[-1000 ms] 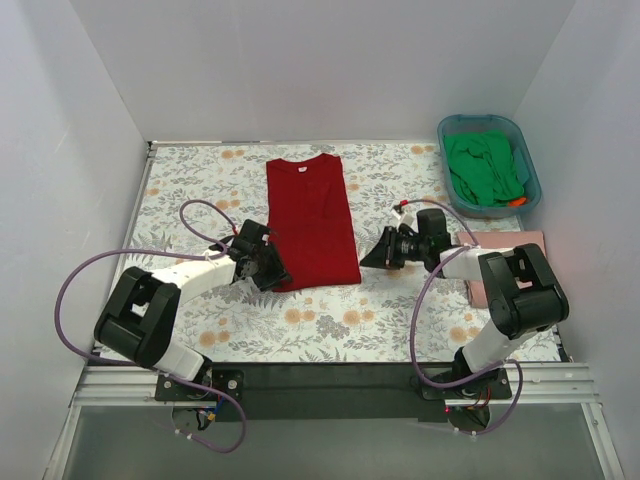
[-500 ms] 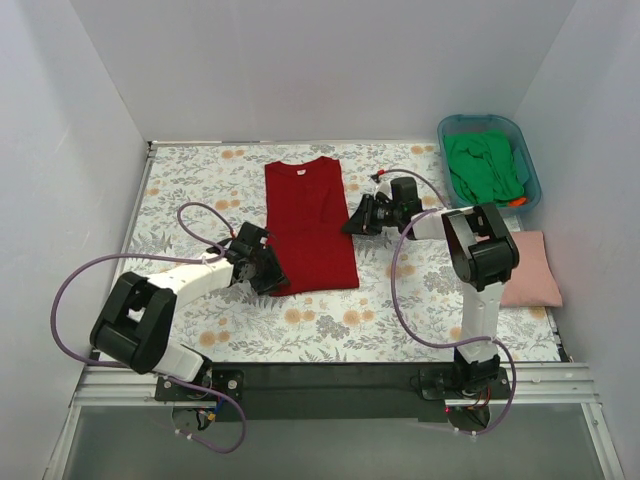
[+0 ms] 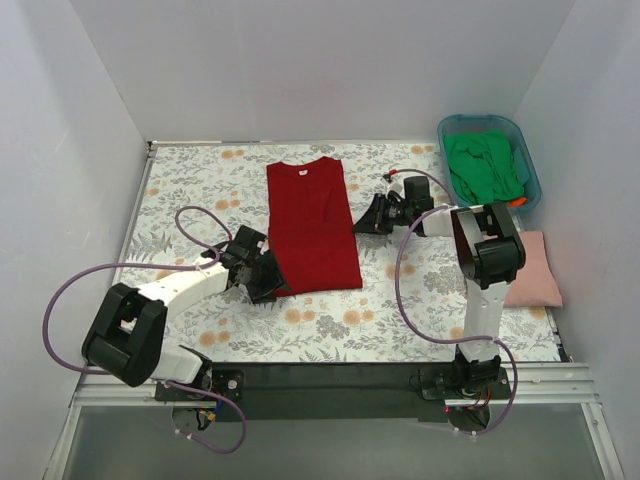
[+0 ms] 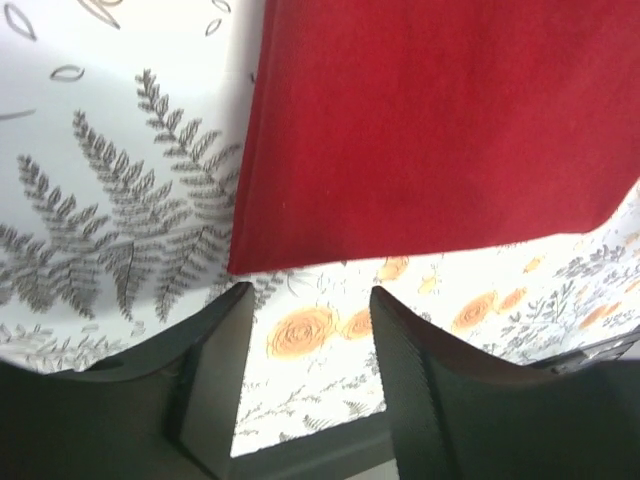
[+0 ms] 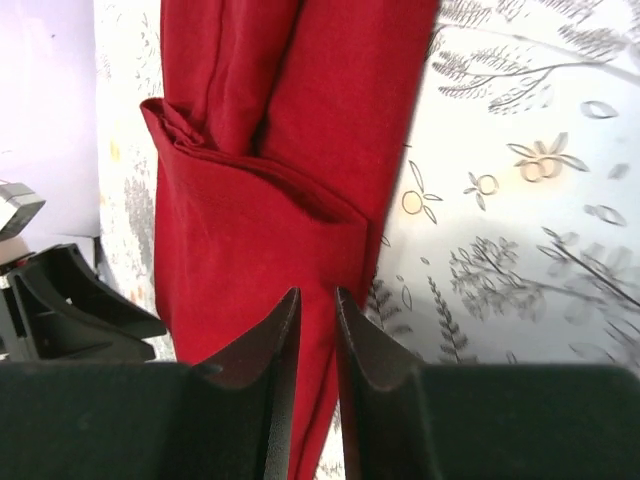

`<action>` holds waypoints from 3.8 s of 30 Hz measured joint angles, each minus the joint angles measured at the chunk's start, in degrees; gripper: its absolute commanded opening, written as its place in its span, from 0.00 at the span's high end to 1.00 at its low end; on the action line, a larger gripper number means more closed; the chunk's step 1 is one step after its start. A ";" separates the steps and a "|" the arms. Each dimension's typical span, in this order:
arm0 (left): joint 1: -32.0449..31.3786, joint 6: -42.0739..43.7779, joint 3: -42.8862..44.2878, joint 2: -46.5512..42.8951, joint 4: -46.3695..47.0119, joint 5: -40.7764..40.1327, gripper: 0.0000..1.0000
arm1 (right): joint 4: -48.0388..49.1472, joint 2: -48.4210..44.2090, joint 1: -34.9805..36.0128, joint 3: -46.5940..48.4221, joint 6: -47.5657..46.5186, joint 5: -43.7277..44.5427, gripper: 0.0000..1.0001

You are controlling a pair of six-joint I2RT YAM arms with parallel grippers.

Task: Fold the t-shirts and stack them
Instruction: Fold the tshirt

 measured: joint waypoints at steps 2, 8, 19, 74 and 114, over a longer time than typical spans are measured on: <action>-0.07 -0.07 0.24 -1.22 -1.31 0.00 0.44 | -2.38 -2.19 -0.35 -0.15 -1.38 0.70 0.73; -0.33 -0.09 4.74 -7.08 -6.01 -3.23 0.29 | -15.13 -16.33 0.76 -2.82 -8.39 7.69 0.56; -3.06 0.13 5.49 -5.53 -10.58 -15.13 0.17 | -41.83 -33.11 14.88 -9.07 -15.43 32.68 0.40; -9.57 0.50 9.99 9.38 -8.63 -20.59 1.00 | -41.38 -25.86 24.24 -7.72 -10.10 41.51 0.50; -17.20 -5.16 2.56 -9.31 -20.63 -7.87 1.00 | -48.22 -31.10 31.36 -16.02 -9.03 38.97 0.99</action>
